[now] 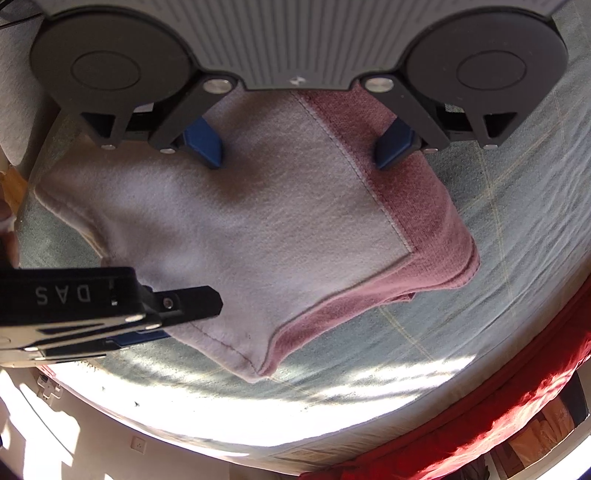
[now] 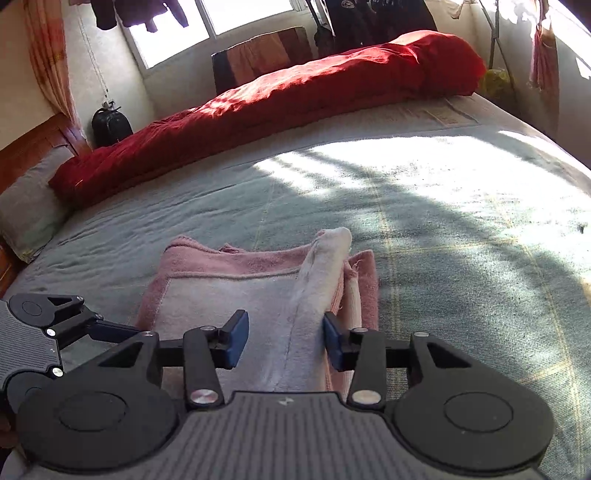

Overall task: Fold clothes
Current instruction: 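Lift the gripped white edge upward with the right tool, then lower the edge onto the stack and open the right tool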

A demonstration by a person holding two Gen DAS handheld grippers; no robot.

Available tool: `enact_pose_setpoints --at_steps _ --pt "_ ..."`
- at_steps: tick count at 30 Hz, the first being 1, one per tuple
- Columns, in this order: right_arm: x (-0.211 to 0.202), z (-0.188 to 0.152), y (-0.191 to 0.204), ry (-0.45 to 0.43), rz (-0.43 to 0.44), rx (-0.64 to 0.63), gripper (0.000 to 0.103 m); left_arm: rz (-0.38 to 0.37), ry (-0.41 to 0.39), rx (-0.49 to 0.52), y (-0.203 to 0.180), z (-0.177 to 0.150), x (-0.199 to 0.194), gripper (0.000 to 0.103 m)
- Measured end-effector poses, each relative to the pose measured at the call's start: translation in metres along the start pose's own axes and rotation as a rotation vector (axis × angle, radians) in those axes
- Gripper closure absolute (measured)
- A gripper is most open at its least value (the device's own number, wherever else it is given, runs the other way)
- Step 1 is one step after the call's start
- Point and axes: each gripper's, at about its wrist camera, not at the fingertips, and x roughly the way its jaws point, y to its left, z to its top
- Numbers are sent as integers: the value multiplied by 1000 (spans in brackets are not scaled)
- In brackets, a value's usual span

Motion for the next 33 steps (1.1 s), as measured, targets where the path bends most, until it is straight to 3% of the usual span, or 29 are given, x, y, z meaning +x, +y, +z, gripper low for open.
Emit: enact_pose_setpoints --at_steps 5,8,14,16,17,18,24,27,30,33 --pt "13 -3 -50 99 131 315 51 -6 -2 -1 1 -1 0 12" --pt "19 -11 -66 159 221 428 51 -9 -4 -2 2 -1 -1 12" --pt "46 -4 -68 196 274 455 51 -6 -4 -3 1 -1 0 12" --pt "54 2 -69 209 273 461 59 -9 -3 -2 2 -1 1 12" --pt "51 6 -64 195 244 430 76 -13 -5 -4 3 -1 1 12" --pt "45 8 -54 173 228 376 79 -16 -6 -6 4 -1 1 12" --pt "8 6 42 47 36 -104 80 -14 -10 -3 4 -4 2 12" --pt "10 -1 75 23 -35 -268 80 -10 -5 -4 5 -5 2 12" --pt "13 -3 83 22 -57 -320 80 -12 -1 -6 6 -5 2 11" --pt "14 1 73 30 -55 -294 80 -10 1 -3 7 -5 1 12"
